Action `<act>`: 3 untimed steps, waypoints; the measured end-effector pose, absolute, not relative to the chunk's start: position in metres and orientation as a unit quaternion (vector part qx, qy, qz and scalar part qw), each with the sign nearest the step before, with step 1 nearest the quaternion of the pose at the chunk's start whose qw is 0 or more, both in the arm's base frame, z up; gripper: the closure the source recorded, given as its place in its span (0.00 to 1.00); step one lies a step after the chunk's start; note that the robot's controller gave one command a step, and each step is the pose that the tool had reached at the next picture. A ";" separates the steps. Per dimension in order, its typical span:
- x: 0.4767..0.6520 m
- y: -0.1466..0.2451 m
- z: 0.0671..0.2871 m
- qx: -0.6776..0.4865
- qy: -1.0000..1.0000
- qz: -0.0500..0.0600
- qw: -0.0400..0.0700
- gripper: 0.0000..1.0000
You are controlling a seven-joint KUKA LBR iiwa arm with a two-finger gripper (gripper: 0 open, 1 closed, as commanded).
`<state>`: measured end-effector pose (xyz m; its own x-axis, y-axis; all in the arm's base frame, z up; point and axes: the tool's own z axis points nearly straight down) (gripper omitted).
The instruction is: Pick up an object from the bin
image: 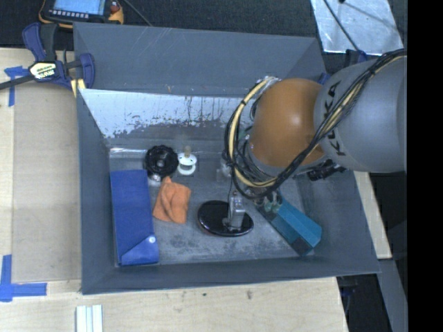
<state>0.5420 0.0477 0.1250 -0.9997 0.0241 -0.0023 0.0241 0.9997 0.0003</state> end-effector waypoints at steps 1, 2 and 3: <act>0.528 0.048 0.076 0.029 1.000 0.000 -0.002 0.00; 0.523 0.058 0.076 0.081 0.997 -0.002 -0.008 1.00; 0.523 0.058 0.076 0.081 0.997 -0.002 -0.008 1.00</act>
Offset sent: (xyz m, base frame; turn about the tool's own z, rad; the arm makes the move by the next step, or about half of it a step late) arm -0.0188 0.0118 -0.0550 0.1403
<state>0.5226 0.0577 0.0762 -0.9867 0.1621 0.0158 0.1620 0.9868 -0.0053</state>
